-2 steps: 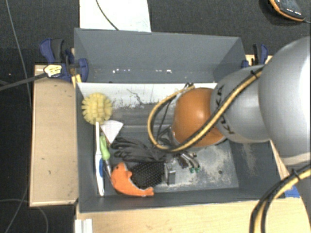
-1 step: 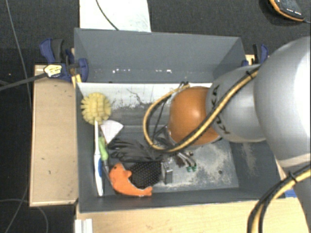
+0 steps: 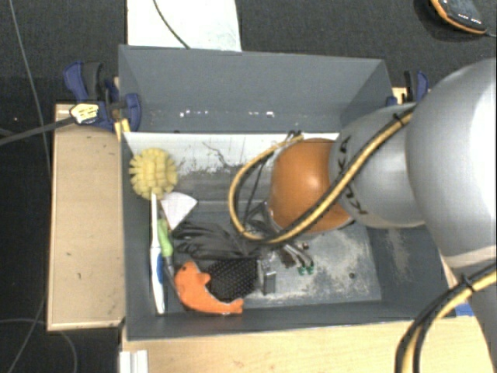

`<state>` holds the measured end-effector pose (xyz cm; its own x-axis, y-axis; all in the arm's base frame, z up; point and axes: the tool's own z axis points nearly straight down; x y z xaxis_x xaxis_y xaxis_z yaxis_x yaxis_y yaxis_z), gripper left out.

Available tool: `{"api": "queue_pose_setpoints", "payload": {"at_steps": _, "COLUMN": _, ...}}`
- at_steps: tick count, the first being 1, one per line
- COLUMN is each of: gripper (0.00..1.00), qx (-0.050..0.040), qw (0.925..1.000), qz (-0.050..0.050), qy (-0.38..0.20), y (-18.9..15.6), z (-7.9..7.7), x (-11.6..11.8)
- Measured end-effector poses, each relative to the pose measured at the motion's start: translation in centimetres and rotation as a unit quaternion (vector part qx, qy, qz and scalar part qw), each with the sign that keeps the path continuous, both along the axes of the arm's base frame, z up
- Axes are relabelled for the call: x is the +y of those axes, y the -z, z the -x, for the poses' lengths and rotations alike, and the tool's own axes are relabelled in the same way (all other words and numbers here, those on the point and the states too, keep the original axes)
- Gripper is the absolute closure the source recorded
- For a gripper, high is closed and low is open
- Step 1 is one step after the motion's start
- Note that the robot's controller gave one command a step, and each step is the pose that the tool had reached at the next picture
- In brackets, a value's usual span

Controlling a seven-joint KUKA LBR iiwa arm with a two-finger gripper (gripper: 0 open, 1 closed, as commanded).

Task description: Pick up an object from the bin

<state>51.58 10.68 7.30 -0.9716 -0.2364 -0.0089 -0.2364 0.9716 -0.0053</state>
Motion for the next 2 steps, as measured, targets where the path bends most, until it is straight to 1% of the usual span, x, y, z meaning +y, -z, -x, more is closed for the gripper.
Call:
{"api": "queue_pose_setpoints", "payload": {"at_steps": 1, "gripper": 1.00, "qx": -0.0009, "qw": 0.9999, "qz": 0.003, "qy": -0.014, "y": 0.1, "z": -0.8, "x": 3.4}}
{"api": "queue_pose_setpoints", "payload": {"at_steps": 2, "gripper": 1.00, "qx": -0.0025, "qw": 0.9999, "qz": -0.002, "qy": 0.014, "y": -0.1, "z": -0.7, "x": 0.6}}
